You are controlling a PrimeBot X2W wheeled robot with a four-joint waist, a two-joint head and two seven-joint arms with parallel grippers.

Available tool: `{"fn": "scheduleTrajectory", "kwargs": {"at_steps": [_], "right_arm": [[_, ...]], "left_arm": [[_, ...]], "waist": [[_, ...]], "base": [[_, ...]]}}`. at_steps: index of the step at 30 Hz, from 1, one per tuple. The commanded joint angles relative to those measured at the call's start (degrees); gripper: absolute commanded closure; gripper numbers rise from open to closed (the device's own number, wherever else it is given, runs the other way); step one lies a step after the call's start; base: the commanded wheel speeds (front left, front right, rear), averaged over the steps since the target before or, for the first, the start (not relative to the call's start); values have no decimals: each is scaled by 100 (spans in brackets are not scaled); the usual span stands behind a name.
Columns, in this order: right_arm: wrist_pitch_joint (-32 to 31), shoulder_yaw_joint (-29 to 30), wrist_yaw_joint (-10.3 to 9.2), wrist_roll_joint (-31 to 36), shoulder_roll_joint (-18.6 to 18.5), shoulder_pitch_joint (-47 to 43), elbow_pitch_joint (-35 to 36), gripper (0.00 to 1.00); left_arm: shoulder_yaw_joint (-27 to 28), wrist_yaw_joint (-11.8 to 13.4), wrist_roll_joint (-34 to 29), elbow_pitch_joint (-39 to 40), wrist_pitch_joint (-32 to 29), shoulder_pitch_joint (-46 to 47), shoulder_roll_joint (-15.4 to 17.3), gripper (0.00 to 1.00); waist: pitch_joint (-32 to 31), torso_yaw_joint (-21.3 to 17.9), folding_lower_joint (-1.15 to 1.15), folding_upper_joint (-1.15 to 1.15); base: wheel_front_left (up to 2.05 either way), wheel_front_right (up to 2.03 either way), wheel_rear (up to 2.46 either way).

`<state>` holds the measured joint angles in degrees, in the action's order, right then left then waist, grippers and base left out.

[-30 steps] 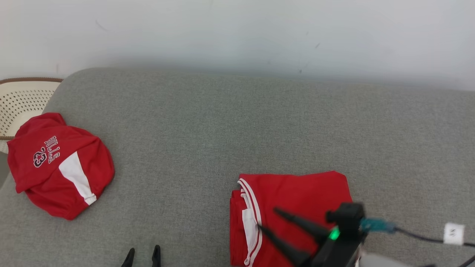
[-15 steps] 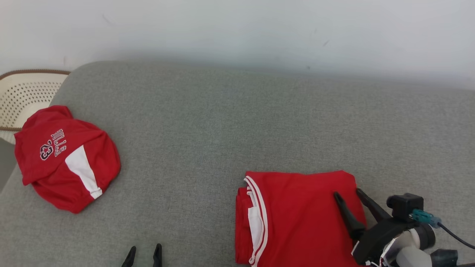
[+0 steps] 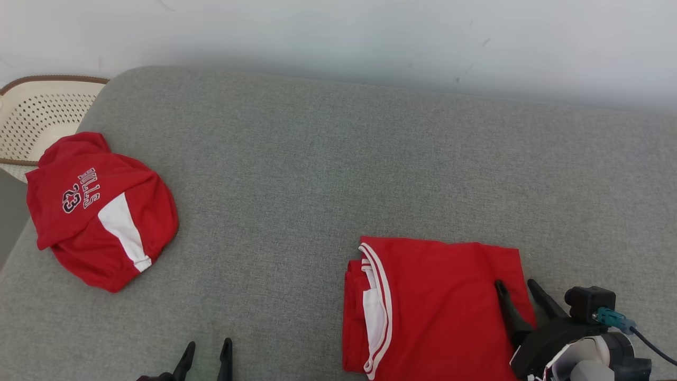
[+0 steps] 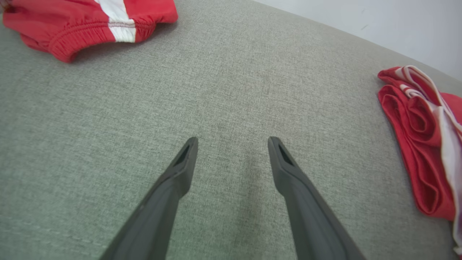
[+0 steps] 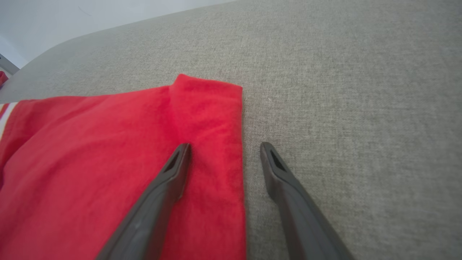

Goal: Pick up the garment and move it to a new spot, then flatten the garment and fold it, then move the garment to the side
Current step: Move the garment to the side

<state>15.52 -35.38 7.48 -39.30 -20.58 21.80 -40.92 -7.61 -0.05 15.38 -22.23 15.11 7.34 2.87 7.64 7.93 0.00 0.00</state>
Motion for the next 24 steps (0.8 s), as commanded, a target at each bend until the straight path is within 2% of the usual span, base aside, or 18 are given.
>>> {"fn": "scheduleTrajectory", "kwargs": {"at_steps": [1,3,4,5,6,9,15,24], "right_arm": [[-76,-129,2,-27,82,-89,-136,0],[-81,-299,2,-76,116,-105,-201,0],[-81,-390,2,-107,126,-110,-206,13],[-82,-483,3,-132,125,-108,-213,72],[-82,-558,3,-152,115,-90,-222,100],[-71,-535,2,-184,-2,89,-35,100],[-34,26,1,78,-17,52,313,100],[-34,390,1,394,189,-209,383,100]], "left_arm": [[2,8,14,-18,5,74,4,0],[-18,19,28,-10,5,87,4,0],[-25,24,32,-1,5,82,5,0],[-32,29,41,6,5,72,5,0],[-36,32,48,7,5,60,5,0],[-22,30,71,3,5,26,4,0],[14,39,24,57,5,-63,4,0],[91,36,-175,218,6,-184,4,0]], "waist": [[6,-4,0,0],[3,-11,0,0],[-1,-15,0,0],[-10,-21,0,0],[-22,-28,0,0],[-106,-70,0,0],[-342,-225,0,0],[-684,-887,0,0]], "base": [[0,0,0],[0,0,0],[0,0,0],[0,0,0],[0,0,0],[0,0,0],[0,0,0],[0,0,0]]}}
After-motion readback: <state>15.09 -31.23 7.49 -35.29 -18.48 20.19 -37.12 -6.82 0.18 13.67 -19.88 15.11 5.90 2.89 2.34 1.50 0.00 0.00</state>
